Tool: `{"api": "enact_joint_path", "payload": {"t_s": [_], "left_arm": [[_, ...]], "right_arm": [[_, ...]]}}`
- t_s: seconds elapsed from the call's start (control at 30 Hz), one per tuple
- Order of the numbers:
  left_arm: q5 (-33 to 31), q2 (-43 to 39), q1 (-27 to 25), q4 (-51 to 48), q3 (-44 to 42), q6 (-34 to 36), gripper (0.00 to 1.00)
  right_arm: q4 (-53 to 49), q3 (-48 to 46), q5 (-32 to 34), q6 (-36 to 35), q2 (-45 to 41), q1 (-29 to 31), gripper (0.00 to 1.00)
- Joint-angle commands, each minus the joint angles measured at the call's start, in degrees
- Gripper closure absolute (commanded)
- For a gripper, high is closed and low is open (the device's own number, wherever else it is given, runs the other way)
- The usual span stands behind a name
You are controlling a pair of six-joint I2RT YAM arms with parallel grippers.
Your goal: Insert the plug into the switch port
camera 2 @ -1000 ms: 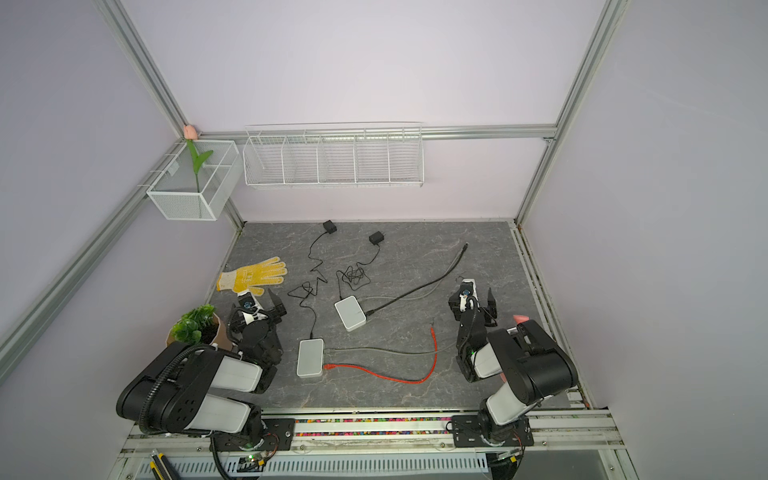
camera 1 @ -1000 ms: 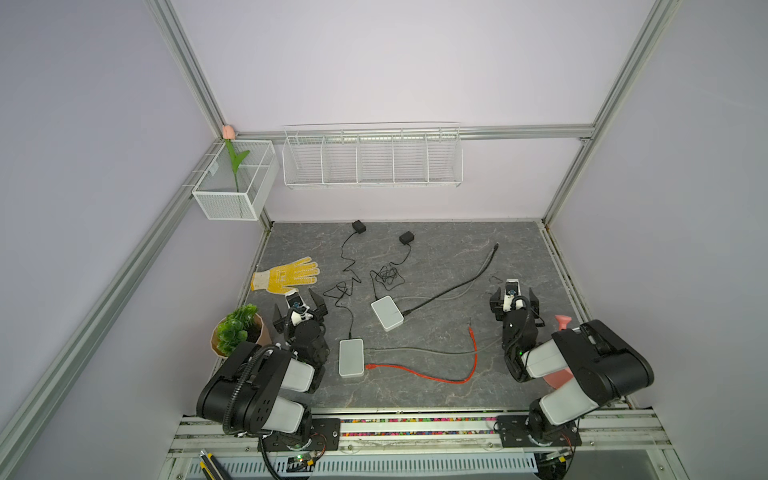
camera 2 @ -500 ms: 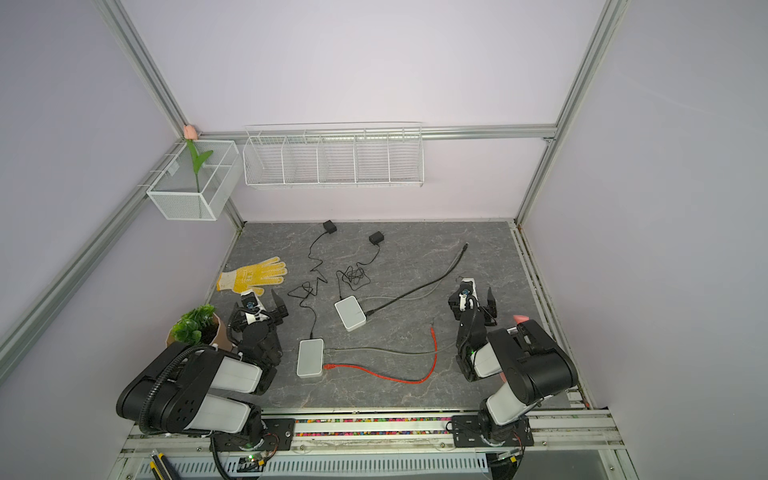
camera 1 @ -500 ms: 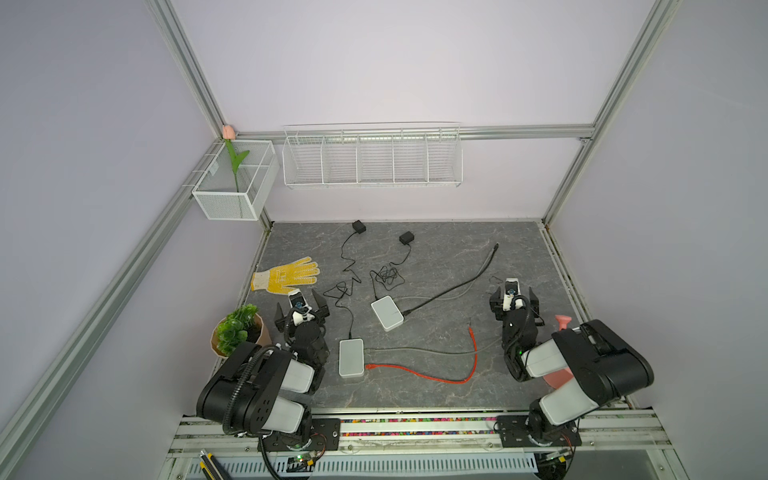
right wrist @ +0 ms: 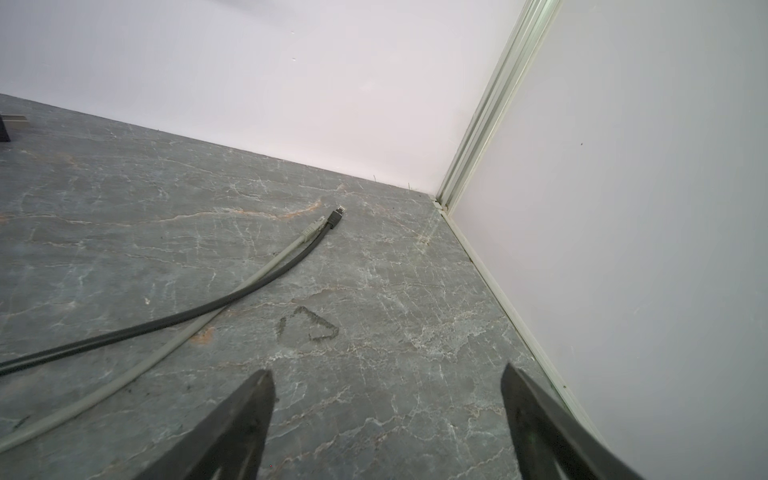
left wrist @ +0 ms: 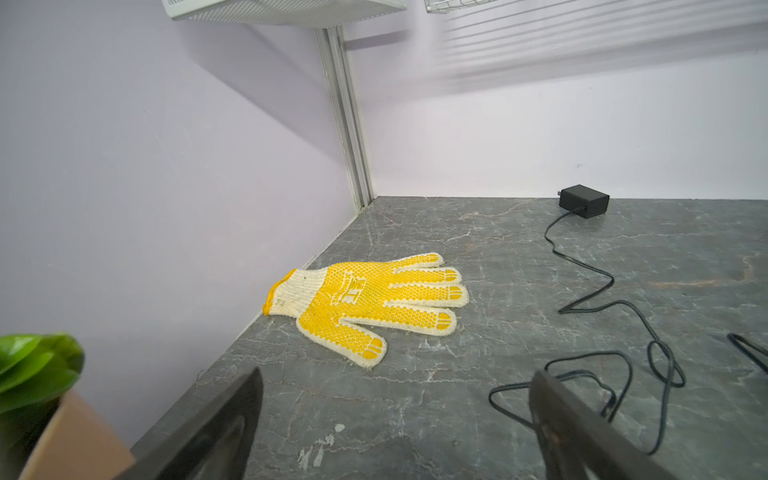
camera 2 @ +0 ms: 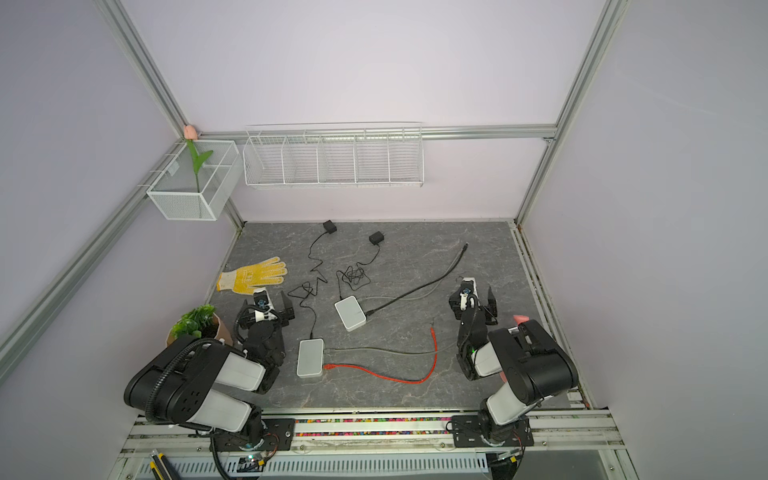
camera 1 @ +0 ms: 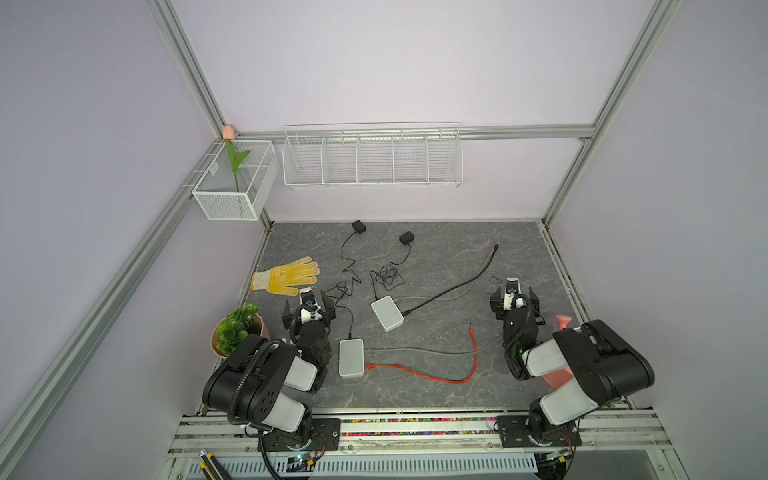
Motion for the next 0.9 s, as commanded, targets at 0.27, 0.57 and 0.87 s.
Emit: {"api": "enact_joint_path", "payload": {"t_s": [0.27,0.57,0.87], "left_arm": [[2.5,3.5,-1.2,2.0,2.5,4.3,0.01],[2.4,3.7,-1.5,2.0,2.8,4.6,0.01],[1.8,4.3,-1.4,2.0,3.5,4.7,0.01]], "right_arm": [[-12.2,6.7,-11.8,8.7,0.8,-9.5,0.11],[-20.3,9.1,-14.5,11.3,-1.5,-11.3,0.11],[-21.4,9.2,-14.6,11.3,-1.8,-11.3,0.11]]}}
